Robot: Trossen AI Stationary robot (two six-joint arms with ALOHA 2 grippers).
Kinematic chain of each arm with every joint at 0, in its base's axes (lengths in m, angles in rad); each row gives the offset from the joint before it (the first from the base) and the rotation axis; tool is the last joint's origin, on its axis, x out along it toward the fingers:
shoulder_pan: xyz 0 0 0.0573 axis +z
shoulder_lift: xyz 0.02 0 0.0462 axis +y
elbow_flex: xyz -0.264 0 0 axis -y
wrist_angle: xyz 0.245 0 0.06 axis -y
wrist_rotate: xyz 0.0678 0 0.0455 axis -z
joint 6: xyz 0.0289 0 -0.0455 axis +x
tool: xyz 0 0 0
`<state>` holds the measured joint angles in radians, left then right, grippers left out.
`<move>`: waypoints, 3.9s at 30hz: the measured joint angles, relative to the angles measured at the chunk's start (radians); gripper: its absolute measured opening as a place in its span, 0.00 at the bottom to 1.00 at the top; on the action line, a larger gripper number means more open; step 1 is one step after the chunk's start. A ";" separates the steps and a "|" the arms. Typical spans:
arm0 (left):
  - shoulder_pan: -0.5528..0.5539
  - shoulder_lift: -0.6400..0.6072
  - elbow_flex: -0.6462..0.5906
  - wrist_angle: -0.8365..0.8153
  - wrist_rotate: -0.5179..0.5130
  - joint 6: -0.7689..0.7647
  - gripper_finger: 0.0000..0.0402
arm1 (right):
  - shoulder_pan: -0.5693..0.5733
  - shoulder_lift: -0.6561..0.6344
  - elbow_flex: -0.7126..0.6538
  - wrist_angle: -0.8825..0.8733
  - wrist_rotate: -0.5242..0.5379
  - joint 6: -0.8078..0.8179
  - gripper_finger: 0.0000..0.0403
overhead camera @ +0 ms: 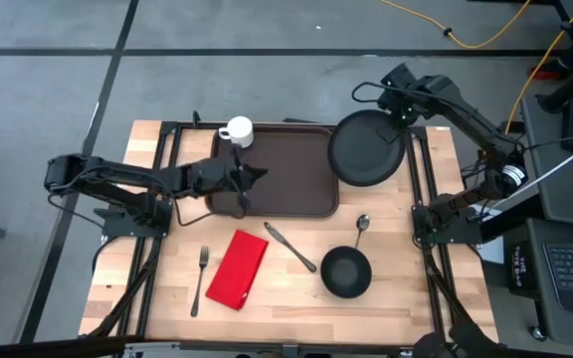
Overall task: Set up tray
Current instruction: Put the black plate on the brown tray below the white mug
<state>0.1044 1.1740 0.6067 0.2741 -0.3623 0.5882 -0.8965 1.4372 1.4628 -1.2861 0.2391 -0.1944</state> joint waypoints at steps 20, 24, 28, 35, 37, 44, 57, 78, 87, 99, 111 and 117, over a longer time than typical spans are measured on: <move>-0.220 0.476 0.627 -0.620 -0.293 0.002 0.11 | 0.060 0.000 0.000 -0.075 -0.032 0.182 0.02; -0.252 0.589 0.770 -0.766 -0.334 0.013 0.11 | 0.082 0.000 0.000 -0.109 -0.034 0.249 0.02; -0.286 0.652 0.815 -0.776 -0.423 0.096 0.11 | 0.108 0.001 0.000 -0.147 -0.093 0.312 0.02; -0.341 0.693 0.814 -0.764 -0.542 0.162 0.14 | 0.176 0.001 0.000 -0.150 -0.137 0.403 0.02; -0.353 0.695 0.814 -0.761 -0.541 0.167 0.17 | 0.197 0.001 0.000 -0.149 -0.137 0.428 0.02; -0.399 0.695 0.814 -0.680 -0.508 0.173 0.30 | 0.257 0.001 0.000 -0.146 -0.140 0.486 0.02; -0.415 0.695 0.814 -0.636 -0.455 0.249 0.40 | 0.350 0.001 0.000 -0.104 -0.222 0.535 0.02; -0.400 0.694 0.814 -0.644 -0.395 0.218 0.39 | 0.451 0.001 0.000 -0.056 -0.253 0.588 0.02; -0.384 0.694 0.814 -0.690 -0.358 0.159 0.33 | 0.451 0.001 0.000 -0.045 -0.294 0.587 0.02; -0.381 0.694 0.814 -0.705 -0.340 0.155 0.22 | 0.451 0.001 0.000 -0.031 -0.294 0.583 0.02; -0.372 0.694 0.813 -0.711 -0.295 0.162 0.02 | 0.457 0.001 0.000 0.015 -0.292 0.556 0.02; -0.371 0.694 0.813 -0.707 -0.262 0.161 0.01 | 0.457 0.001 0.000 0.013 -0.293 0.546 0.03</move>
<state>-0.2665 1.8675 1.4193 -0.4327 -0.6241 0.7494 -0.4397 1.4380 1.4628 -1.2732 -0.0543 0.3511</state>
